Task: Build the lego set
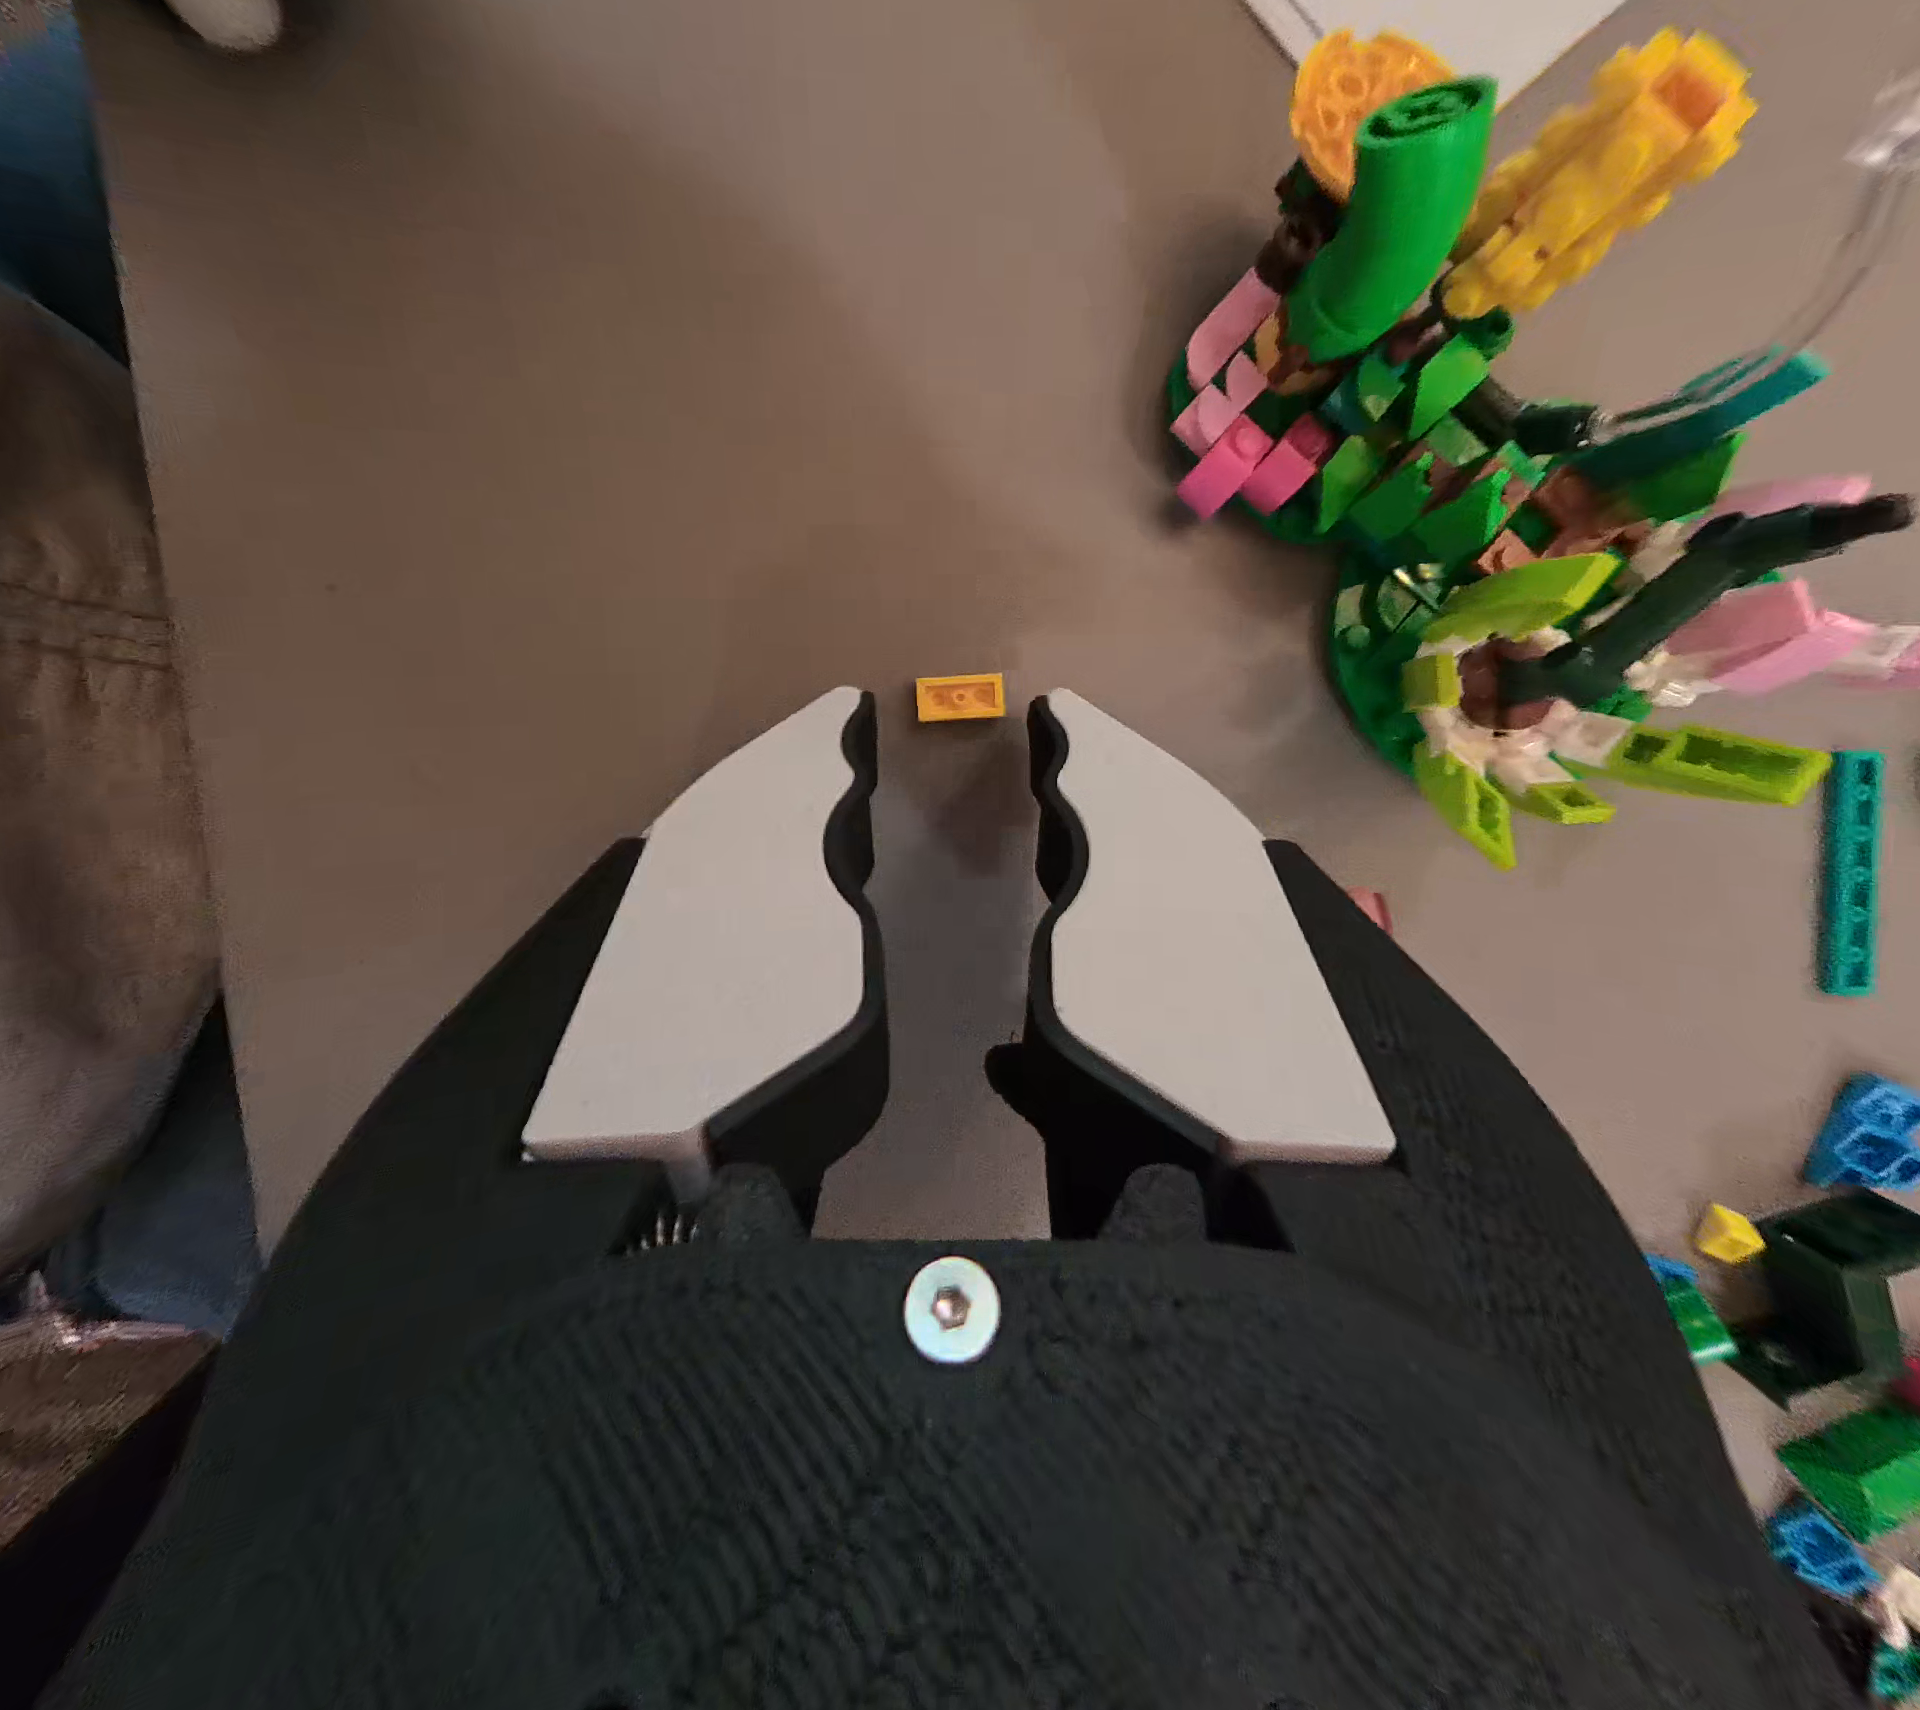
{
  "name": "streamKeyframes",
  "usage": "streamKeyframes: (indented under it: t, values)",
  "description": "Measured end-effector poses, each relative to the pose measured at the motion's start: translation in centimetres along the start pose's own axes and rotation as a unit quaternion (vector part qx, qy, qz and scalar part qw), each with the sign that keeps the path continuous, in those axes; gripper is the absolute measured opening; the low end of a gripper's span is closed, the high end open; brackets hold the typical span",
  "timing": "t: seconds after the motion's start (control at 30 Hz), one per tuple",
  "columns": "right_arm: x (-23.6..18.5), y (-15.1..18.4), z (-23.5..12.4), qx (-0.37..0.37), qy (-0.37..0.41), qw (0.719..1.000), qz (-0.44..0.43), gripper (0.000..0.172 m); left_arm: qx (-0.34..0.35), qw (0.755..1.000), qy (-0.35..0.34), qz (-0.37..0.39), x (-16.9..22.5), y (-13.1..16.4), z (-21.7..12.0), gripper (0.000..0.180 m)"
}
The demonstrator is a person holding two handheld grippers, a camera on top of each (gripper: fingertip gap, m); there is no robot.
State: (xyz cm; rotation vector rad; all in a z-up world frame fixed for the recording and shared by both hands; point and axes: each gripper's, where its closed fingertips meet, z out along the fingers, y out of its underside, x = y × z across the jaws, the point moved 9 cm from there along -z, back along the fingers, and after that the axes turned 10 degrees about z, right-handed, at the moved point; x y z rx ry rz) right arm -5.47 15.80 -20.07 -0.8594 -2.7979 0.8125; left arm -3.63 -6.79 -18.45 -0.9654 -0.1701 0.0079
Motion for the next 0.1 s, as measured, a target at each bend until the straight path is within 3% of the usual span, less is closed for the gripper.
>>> streamKeyframes:
  t: [0.03, 0.1]
  values:
    - [0.00, 0.08, 0.19, -0.006, 0.003, 1.000, -0.007, 0.027, 0.000, 1.000, 0.000, -0.001, 0.00, 0.00, 0.00, 0.008]
    - [-0.02, 0.11, 0.35, -0.013, 0.007, 1.000, -0.015, 0.024, 0.000, 1.000, 0.000, -0.001, -0.01, 0.00, 0.00, 0.008]
